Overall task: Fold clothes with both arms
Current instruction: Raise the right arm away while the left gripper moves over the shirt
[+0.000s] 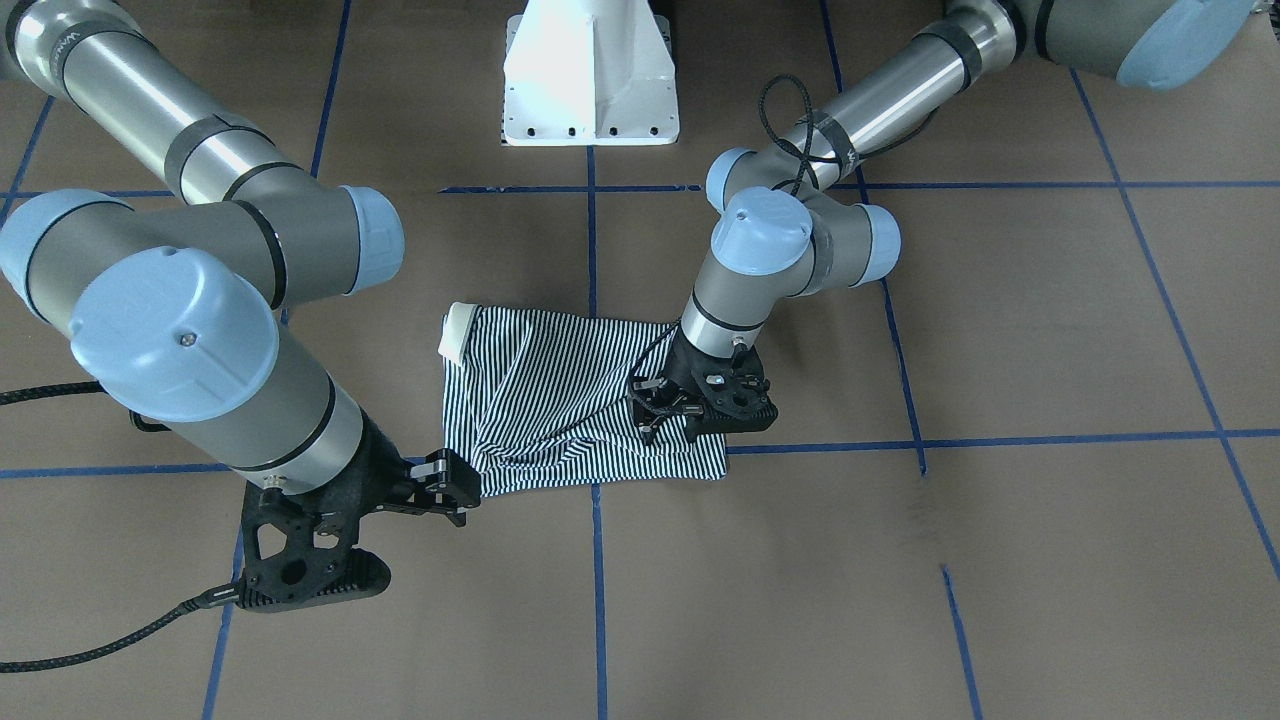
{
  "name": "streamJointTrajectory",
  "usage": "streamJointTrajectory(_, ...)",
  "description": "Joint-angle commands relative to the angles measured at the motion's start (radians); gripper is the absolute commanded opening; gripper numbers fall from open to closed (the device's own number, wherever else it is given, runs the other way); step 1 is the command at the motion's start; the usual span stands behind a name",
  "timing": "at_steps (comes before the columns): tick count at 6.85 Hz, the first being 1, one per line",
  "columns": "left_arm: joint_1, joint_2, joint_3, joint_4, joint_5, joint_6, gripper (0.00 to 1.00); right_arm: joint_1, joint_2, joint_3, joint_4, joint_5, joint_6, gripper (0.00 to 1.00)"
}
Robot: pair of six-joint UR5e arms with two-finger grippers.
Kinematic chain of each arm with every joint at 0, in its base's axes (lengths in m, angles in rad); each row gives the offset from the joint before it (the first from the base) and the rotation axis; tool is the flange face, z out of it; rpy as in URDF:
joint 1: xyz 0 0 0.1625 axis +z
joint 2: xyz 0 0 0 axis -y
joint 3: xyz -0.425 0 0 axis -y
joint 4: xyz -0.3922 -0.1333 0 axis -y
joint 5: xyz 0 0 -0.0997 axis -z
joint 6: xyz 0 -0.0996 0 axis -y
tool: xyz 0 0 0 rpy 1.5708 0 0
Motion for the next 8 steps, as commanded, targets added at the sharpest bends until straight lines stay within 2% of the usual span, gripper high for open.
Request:
streamJointTrajectory(1, 0.01, -0.007, 0.011, -0.003, -0.001, 0.009, 0.59, 0.019, -0.003, 0.002, 0.001, 0.025, 0.005, 1.0)
streamJointTrajectory(8, -0.022, -0.004, 0.02, 0.012, -0.001, 0.041, 0.59, 0.022, -0.006, 0.004, 0.001, 0.031, 0.003, 1.0)
